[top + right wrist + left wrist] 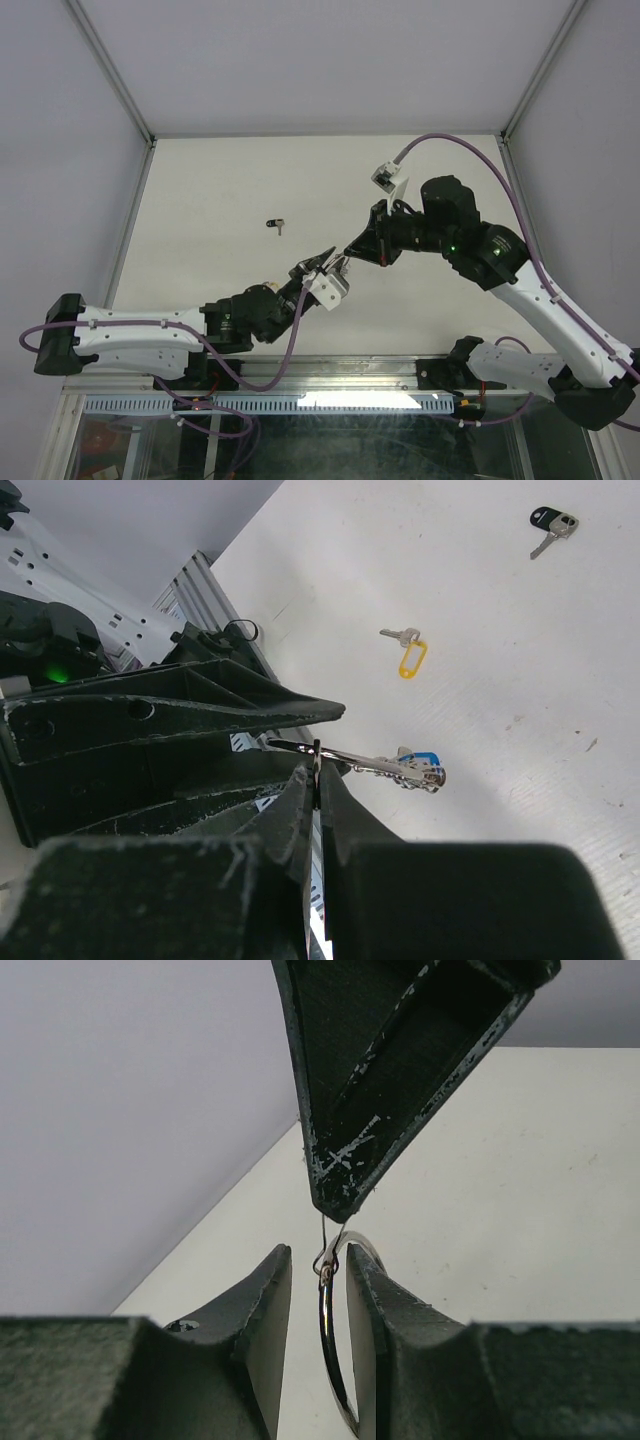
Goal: Put the keys on the keyring
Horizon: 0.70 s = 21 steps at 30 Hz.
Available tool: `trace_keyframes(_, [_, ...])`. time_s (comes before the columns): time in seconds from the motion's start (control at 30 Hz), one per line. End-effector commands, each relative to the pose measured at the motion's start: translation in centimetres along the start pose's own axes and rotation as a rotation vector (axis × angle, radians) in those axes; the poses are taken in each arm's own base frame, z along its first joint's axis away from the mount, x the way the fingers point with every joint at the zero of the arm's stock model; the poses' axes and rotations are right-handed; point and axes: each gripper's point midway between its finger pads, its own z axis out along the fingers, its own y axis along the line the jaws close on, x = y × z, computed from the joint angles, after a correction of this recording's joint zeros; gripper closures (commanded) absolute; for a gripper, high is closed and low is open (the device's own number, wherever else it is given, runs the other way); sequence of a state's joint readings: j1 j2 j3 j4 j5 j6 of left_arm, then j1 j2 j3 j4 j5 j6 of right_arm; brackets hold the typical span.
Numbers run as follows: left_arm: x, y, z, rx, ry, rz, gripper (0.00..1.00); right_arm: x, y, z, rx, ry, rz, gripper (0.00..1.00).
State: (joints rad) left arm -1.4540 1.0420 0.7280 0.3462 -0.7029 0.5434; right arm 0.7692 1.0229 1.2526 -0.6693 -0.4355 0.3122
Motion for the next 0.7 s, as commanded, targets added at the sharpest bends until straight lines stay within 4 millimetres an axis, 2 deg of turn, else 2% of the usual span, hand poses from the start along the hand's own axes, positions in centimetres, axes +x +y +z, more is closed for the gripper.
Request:
trace_keyframes(0.0, [-2.60, 0.41, -0.60, 0.024, -0.116, -0.020, 0.72, -2.25, 1.80, -1.32, -0.048, -0.057, -0.065, 1.00])
trace_keyframes(0.43, [-2.90, 0.45, -0.83, 0.033, -0.153, 0.022, 0.63, -1.97, 2.32, -1.23, -0.078, -0.024, -0.062, 1.00])
trace_keyframes(0.67, [-2.93, 0.05, -0.75, 0.049, -0.161, 0.029, 0.71, -1.90, 2.38, -1.24, -0.082, -0.018, -0.065, 1.00])
